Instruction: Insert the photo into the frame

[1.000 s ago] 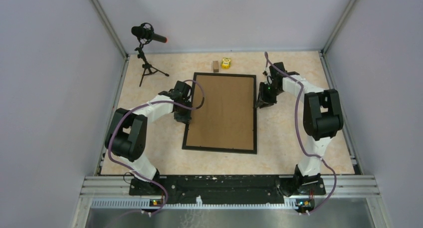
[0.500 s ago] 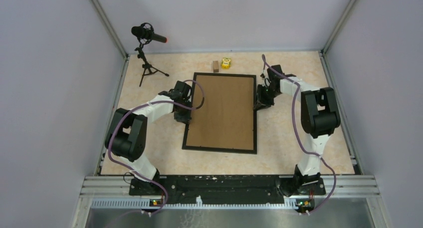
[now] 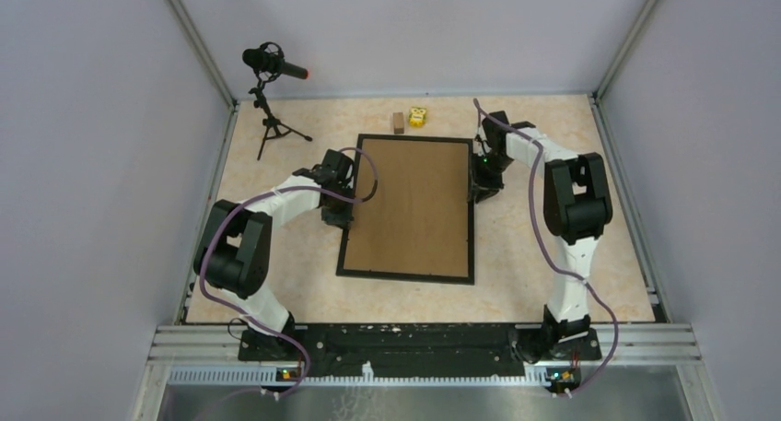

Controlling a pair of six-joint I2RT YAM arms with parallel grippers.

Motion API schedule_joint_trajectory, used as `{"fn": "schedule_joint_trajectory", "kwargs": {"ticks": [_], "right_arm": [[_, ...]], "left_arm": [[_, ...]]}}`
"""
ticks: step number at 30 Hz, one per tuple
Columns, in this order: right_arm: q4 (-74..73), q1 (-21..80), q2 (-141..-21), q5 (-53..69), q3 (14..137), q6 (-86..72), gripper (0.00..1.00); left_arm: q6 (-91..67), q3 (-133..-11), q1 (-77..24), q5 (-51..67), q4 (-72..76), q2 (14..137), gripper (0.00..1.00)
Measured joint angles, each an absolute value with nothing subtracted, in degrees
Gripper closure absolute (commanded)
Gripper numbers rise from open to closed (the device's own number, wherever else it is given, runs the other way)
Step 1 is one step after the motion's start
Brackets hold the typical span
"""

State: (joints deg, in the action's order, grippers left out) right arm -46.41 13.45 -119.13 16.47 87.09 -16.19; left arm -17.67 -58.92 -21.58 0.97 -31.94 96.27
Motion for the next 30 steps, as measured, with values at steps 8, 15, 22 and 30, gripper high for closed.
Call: {"fn": "schedule_joint_trajectory", "kwargs": {"ticks": [8,15,22,30], "right_arm": [[-55.18,17.89,-123.17,5.32,95.5,-16.12,0.53],[-53.32,19.18,-124.2,7.31,96.99,-16.8,0.44],[-48.95,17.32,-121.75,11.2,94.41,-16.78,0.45],[-41.04,10.37,-115.15,15.18,93.47,-17.63,0.6]], "left_arm": [[-17.43,-58.92,-22.17,-0.12,-31.94,96.25,1.0],[-17.21,-58.89,-22.81,-1.19,-31.94,96.16,1.0],[-17.17,-58.89,-22.94,-1.5,-31.94,96.14,1.0],[-17.15,-58.89,-22.98,-1.61,-31.94,96.12,1.0]]}}
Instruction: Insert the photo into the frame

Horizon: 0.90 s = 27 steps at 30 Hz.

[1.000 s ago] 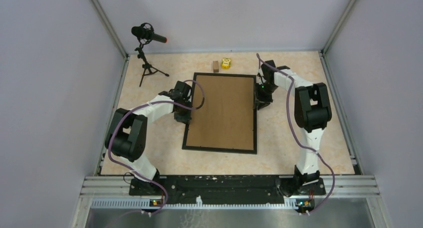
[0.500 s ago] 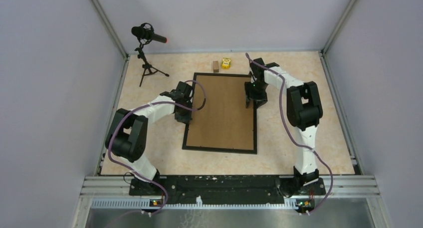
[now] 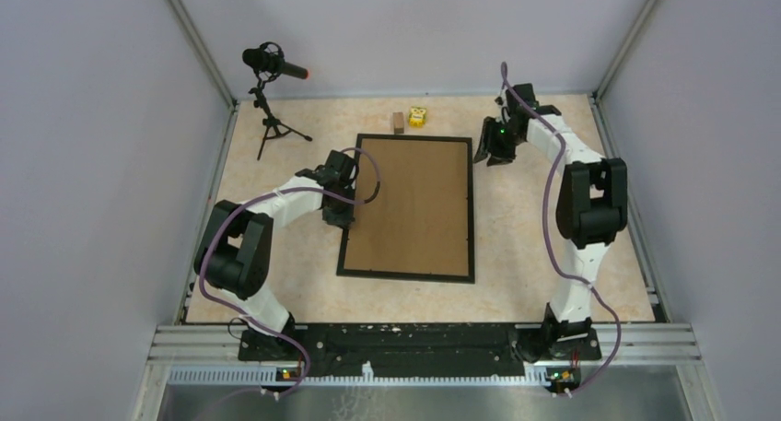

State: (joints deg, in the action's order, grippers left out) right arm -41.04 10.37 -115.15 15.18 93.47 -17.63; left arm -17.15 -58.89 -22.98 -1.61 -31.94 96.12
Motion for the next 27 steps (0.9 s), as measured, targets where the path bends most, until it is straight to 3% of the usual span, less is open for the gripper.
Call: {"fn": "schedule_joint_trajectory", "kwargs": {"ticks": [10,27], "right_arm": [[-38.61,8.12,-122.65,17.5,100.62,-17.06,0.7],[-38.22,8.12,-129.51,20.01,103.5,-16.95,0.74]], "left_arm": [[-16.93,-58.89,-23.0,-1.61,-31.94,96.09,1.0],[-16.51,-58.89,-23.03,-1.61,-31.94,96.05,1.0]]}}
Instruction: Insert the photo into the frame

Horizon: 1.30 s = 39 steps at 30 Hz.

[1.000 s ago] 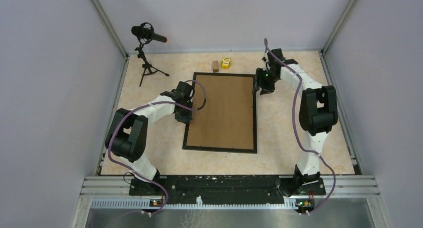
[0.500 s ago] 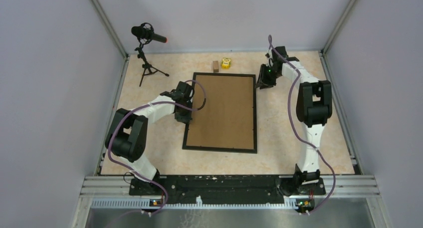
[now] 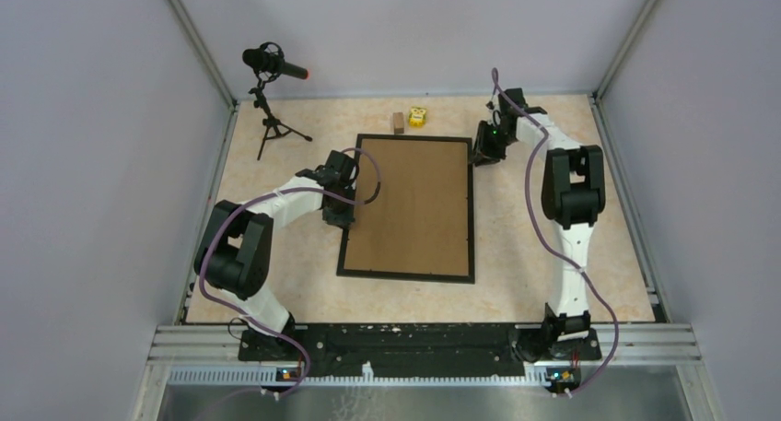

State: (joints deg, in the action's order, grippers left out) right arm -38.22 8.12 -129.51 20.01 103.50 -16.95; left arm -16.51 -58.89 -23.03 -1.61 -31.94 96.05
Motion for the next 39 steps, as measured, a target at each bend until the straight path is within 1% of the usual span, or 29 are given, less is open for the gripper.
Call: {"fn": "schedule_joint_trajectory", "kwargs": {"ticks": [13,20,25,28,30,31,32,33,34,35,37,38,39], "right_arm": [[-39.05,8.1,-131.48,21.21,106.0,-16.25,0.74],[-43.53,8.64,-133.8,19.51,110.48,-16.23,0.73],[-47.62,11.03,-136.33,13.43,115.83,-16.58,0.65],[-50.43,13.58,-138.82,7.25,121.67,-16.97,0.54],[-50.63,15.14,-139.94,4.34,123.9,-17.08,0.5],[-50.65,15.66,-140.16,3.79,124.42,-17.17,0.48],[-50.02,15.99,-140.18,3.97,124.46,-17.15,0.45],[-49.15,15.99,-140.11,4.58,124.03,-17.15,0.41],[-47.46,15.84,-139.33,5.78,122.39,-17.43,0.39],[-46.04,15.68,-138.28,6.28,120.53,-17.72,0.39],[-43.48,15.59,-135.26,7.11,115.35,-18.11,0.44],[-43.09,15.59,-133.56,7.25,112.51,-18.17,0.47],[-42.89,15.59,-132.29,7.07,110.3,-18.2,0.48]], "left_arm": [[-16.4,-58.89,-23.07,-1.69,-31.92,96.03,1.0],[-15.94,-58.87,-23.62,-2.72,-31.92,95.96,1.0],[-15.29,-58.74,-24.12,-3.51,-31.75,95.83,1.0],[-15.11,-58.7,-24.45,-4.03,-31.68,95.77,1.0],[-15.07,-58.65,-24.51,-4.27,-31.68,95.74,1.0],[-15.07,-58.65,-24.53,-4.4,-31.68,95.72,0.96],[-15.09,-58.65,-24.56,-4.62,-31.73,95.7,0.85],[-15.16,-58.63,-24.6,-5.04,-31.86,95.61,0.67],[-15.42,-58.61,-24.64,-5.45,-32.03,95.5,0.45],[-15.64,-58.61,-24.71,-5.82,-32.14,95.42,0.28],[-16.25,-58.65,-24.8,-7.18,-33.26,95.04,0.1],[-17.52,-58.65,-24.8,-7.44,-34.57,94.63,0.06],[-18.04,-58.65,-24.8,-7.42,-35.75,94.17,0.05]]}}
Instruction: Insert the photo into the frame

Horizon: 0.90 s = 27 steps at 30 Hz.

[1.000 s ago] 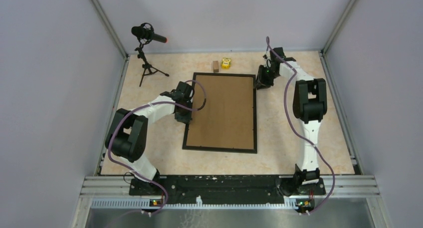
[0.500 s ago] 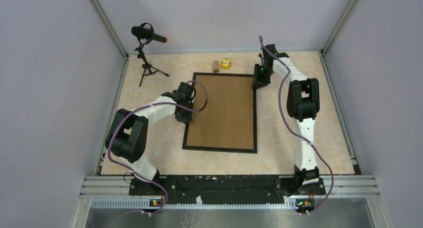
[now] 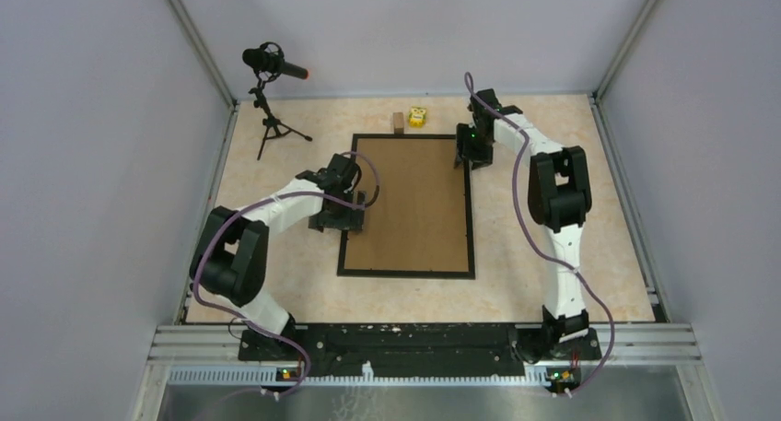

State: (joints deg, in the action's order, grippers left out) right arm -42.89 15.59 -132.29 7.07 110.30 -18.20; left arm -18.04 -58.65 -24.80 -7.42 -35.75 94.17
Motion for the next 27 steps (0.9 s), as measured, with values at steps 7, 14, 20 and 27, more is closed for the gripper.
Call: {"fn": "schedule_joint_trajectory", "kwargs": {"ticks": [7,14,20,27], "right_arm": [[-35.51,15.57,-120.77,6.09,90.89,-20.16,0.81],[-23.62,15.64,-113.47,3.33,77.71,-24.14,1.0],[-9.91,16.4,-97.36,0.47,53.12,-33.36,1.0],[-4.38,20.73,-78.46,2.13,32.84,-42.09,0.52]], "left_arm": [[-29.8,-55.2,-30.39,-3.16,-41.19,78.41,0.08],[-52.71,-43.94,-43.27,6.28,-36.91,67.85,0.09],[-74.46,-31.68,-48.12,9.37,-27.88,66.06,0.13],[-86.26,-31.46,-49.25,6.79,-24.84,71.68,0.45]]}}
